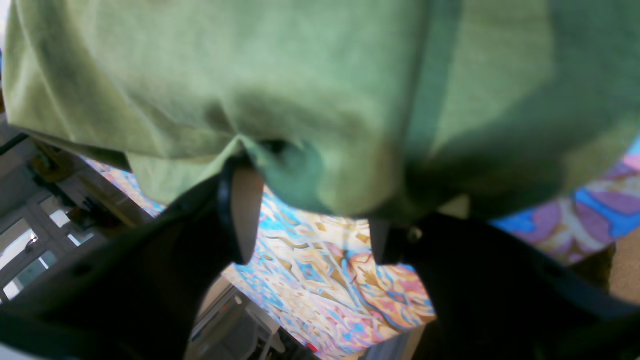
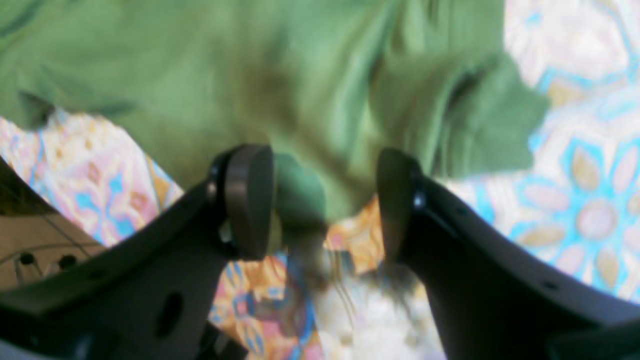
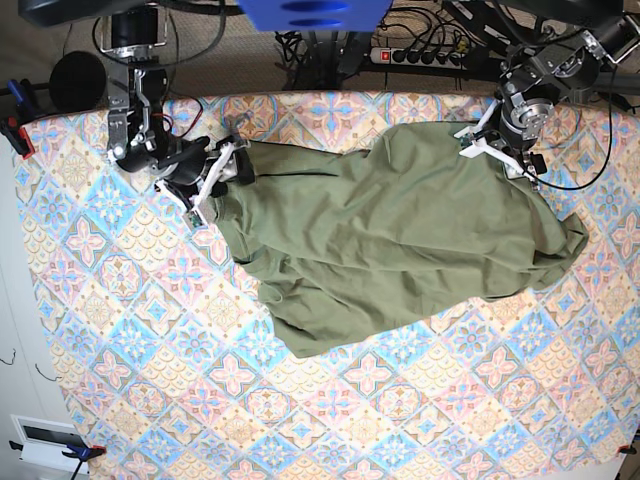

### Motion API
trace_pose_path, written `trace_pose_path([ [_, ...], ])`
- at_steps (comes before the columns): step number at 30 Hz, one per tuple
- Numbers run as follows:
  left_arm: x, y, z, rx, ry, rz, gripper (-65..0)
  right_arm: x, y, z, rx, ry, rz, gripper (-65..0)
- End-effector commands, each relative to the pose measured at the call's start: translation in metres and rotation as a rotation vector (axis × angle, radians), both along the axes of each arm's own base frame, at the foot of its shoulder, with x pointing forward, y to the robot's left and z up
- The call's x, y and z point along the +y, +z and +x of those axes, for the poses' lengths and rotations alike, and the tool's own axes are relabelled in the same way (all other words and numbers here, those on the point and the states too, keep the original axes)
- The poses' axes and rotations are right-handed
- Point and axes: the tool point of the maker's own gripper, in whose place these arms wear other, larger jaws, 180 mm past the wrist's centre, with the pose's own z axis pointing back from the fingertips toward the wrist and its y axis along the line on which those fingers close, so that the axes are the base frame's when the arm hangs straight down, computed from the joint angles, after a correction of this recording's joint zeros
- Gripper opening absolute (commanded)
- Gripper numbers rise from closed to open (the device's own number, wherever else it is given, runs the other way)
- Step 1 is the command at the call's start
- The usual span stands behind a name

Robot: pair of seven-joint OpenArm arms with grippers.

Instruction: Layout the t-shirt on the table in an organized manner, then fold the t-shirt properly

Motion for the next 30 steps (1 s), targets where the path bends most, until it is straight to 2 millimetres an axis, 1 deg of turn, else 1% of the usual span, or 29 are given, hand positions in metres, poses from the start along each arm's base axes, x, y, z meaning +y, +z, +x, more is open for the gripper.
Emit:
trace_pose_path([
  [1,-0.007,-0.007,0.004,-0.003,-0.024,-0.045,-33.4,-0.001,0.013,0.010,-0.052,0.003,0.008,-32.9],
  [2,-0.010,-0.011,0.002,0.008,-0.037,-0.045,-36.5,-0.001,0.012,0.009,-0.050,0.003,0.008,-32.9],
  [3,-0.015,-0.012,0.006,0.004,-0.048,-0.052,-41.2,-0.002,0.013,0.009,-0.051,0.000,0.007,-32.9],
  [7,-0.033,-0.008,0.021,-0.017,-0.096,-0.071,-65.0,-0.002,0.010,0.006,-0.042,0.000,0.007,-33.1],
  [9,-0.047,0.002,0.033,-0.057,-0.112,-0.102,-65.0,-0.001,0.010,0.005,-0.039,-0.001,0.009,-36.0],
  [10,-0.053,0.008,0.035,-0.072,-0.123,-0.117,-65.0,-0.001,0.010,0.005,-0.039,-0.001,0.009,-37.6],
  [12,-0.069,0.031,0.046,-0.127,-0.160,-0.156,-65.0,-0.001,0.010,0.005,-0.040,-0.001,0.009,-41.3],
  [14,-0.082,0.047,0.052,-0.166,-0.186,-0.189,-65.0,-0.001,0.009,0.004,-0.039,-0.001,0.009,-43.7],
  [18,-0.080,0.074,0.076,-0.260,-0.155,-0.211,-65.0,-0.001,0.009,0.004,-0.039,-0.001,0.009,-44.9],
  [20,-0.089,0.084,0.086,-0.299,-0.150,-0.241,-65.0,-0.001,0.009,0.004,-0.039,-0.001,0.009,-44.9],
  [22,-0.094,0.087,0.092,-0.315,-0.151,-0.256,-65.0,-0.002,0.008,0.003,-0.036,-0.003,0.008,-44.9],
  [23,-0.095,0.088,0.093,-0.319,-0.150,-0.259,-65.0,-0.002,0.006,-0.001,-0.029,-0.005,0.011,-44.9],
  [25,-0.098,0.080,0.095,-0.311,-0.133,-0.271,-65.0,-0.002,0.005,-0.003,-0.024,-0.005,0.011,-44.9],
  [27,-0.109,0.083,0.122,-0.353,-0.104,-0.297,-65.0,-0.002,0.005,-0.002,-0.026,-0.006,0.011,-44.9],
  [28,-0.113,0.078,0.128,-0.348,-0.095,-0.300,-65.0,-0.002,0.005,-0.002,-0.026,-0.006,0.011,-44.9],
  [30,-0.112,0.067,0.140,-0.334,-0.088,-0.275,-65.0,-0.002,0.005,-0.002,-0.024,-0.006,0.011,-44.9],
])
